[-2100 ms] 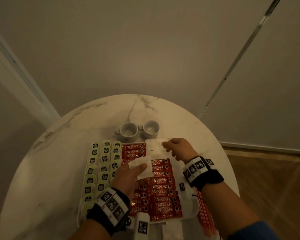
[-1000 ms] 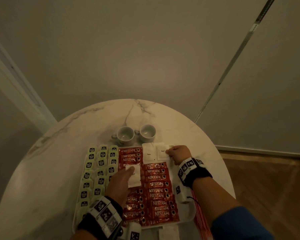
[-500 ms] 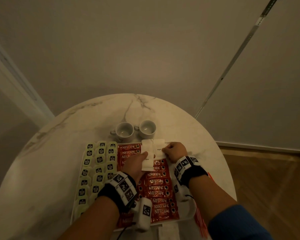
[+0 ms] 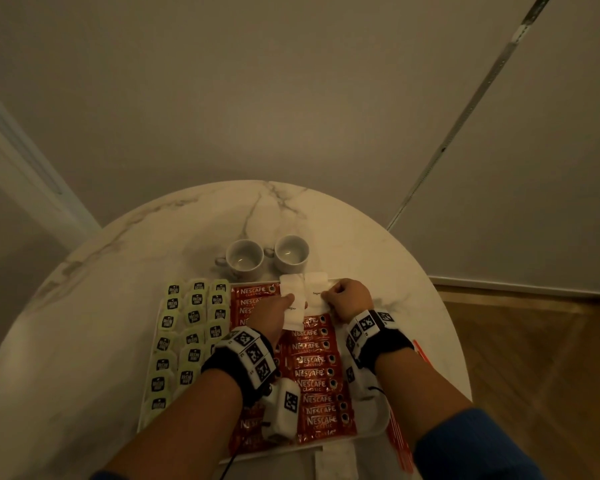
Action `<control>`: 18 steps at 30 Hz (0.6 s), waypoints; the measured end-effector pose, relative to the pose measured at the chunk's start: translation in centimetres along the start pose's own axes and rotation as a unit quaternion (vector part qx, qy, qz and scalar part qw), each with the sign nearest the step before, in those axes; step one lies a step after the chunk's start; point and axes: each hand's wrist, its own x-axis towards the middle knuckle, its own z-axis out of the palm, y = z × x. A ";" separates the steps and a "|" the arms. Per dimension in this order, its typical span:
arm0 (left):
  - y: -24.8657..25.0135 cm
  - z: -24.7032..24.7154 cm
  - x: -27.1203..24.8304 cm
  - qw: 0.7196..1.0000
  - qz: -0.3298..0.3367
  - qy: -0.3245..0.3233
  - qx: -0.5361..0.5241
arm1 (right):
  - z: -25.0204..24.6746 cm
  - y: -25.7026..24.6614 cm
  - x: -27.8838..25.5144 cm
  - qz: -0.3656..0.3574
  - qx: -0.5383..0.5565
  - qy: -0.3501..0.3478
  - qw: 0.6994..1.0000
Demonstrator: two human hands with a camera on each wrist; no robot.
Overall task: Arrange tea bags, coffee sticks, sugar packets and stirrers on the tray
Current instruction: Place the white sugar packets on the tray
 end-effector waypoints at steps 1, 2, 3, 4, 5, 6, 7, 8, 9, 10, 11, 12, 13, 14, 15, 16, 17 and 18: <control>0.0 0.0 0.1 1.000 0.001 0.000 0.003 | 0.0 0.1 0.0 0.002 -0.001 0.001 1.000; 0.1 0.0 0.0 1.000 -0.002 0.002 0.000 | -0.1 0.1 0.0 0.003 -0.001 0.001 1.000; 0.1 0.0 0.0 1.000 -0.001 0.001 -0.001 | -0.1 0.1 -0.1 0.005 0.001 0.001 1.000; 0.2 -0.1 -0.3 1.000 0.002 0.002 0.001 | -0.2 0.1 -0.3 0.006 0.006 0.003 1.000; 0.1 -0.2 -0.5 1.000 0.007 0.003 0.006 | -0.3 0.0 -0.5 0.006 0.010 0.006 1.000; 0.2 -0.2 -1.0 1.000 0.006 -0.004 -0.002 | -0.5 0.0 -0.9 0.006 0.013 0.010 1.000; 0.0 -0.5 -1.6 1.000 0.007 -0.009 -0.021 | -0.8 0.0 -1.3 0.004 0.020 0.012 1.000; 0.1 -0.6 -2.5 1.000 0.012 -0.020 -0.020 | -1.2 0.0 -2.0 0.000 0.033 0.014 0.999; 0.1 -0.9 -3.6 0.999 0.022 -0.036 -0.010 | -1.6 0.0 -2.9 -0.005 0.051 0.015 0.999; 0.0 -1.2 -4.6 0.998 0.032 -0.054 0.009 | -2.1 0.1 -4.0 -0.012 0.068 0.017 0.997; -0.2 -1.5 -5.9 0.996 0.050 -0.080 0.006 | -2.4 0.4 -5.3 -0.021 0.079 0.019 0.996; -0.6 -1.6 -7.3 0.992 0.059 -0.110 -0.010 | -2.6 0.8 -6.9 -0.030 0.083 0.017 0.996; -1.0 -1.7 -8.8 0.987 0.070 -0.147 -0.012 | -2.8 1.1 -8.7 -0.038 0.077 0.009 0.996; -1.7 -1.7 -10.0 0.980 0.083 -0.180 0.021 | -2.7 1.8 -10.5 -0.044 0.064 -0.010 0.997; -2.5 -1.6 -11.2 0.970 0.104 -0.204 0.086 | -2.6 2.4 -12.4 -0.043 0.048 -0.038 0.997; -3.3 -1.4 -12.5 0.953 0.135 -0.223 0.153 | -2.3 3.1 -14.2 -0.041 0.029 -0.070 0.996; -4.5 -1.5 -13.4 0.933 0.165 -0.241 0.212 | -1.9 3.8 -16.0 -0.043 -0.002 -0.096 0.994; -5.7 -1.2 -14.4 0.902 0.206 -0.254 0.281 | -1.4 4.7 -17.4 -0.059 -0.043 -0.107 0.992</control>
